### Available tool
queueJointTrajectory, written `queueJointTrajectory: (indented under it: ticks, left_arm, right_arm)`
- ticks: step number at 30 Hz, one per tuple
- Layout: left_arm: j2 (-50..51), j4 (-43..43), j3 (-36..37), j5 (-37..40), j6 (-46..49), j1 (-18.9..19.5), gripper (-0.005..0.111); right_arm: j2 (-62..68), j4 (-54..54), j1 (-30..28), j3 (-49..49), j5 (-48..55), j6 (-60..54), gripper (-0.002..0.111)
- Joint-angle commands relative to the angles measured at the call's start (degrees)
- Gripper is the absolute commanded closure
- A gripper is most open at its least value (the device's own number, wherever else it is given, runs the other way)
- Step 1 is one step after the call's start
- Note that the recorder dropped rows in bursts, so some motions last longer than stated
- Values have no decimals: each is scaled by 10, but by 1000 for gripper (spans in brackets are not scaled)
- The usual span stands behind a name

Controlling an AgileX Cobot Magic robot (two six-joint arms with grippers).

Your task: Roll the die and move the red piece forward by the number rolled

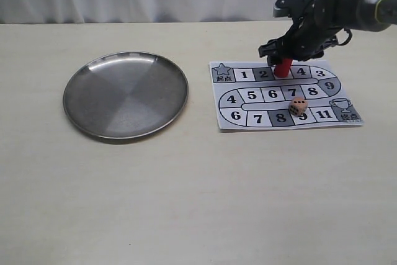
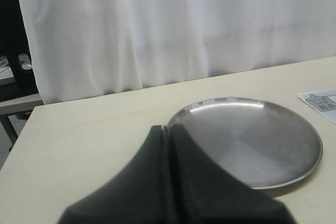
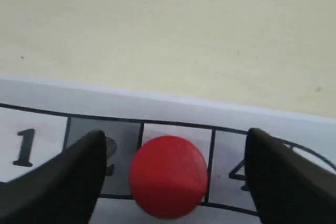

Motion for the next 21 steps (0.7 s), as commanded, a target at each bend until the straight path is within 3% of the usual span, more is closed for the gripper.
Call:
queueJointTrajectory:
  ticks: [1, 6, 16, 21]
  left_arm:
    - [-1, -2, 1, -5, -1, 0, 107]
    - [-1, -2, 1, -5, -1, 0, 107]
    - [-1, -2, 1, -5, -1, 0, 107]
    - [-1, -2, 1, -5, -1, 0, 107]
  right_arm:
    - [-65, -1, -3, 0, 23, 0, 39]
    - [-139, -1, -3, 0, 79, -29, 44]
    - [-281, -1, -3, 61, 100, -31, 101]
    - [-361, 6, -3, 167, 8, -28, 104]
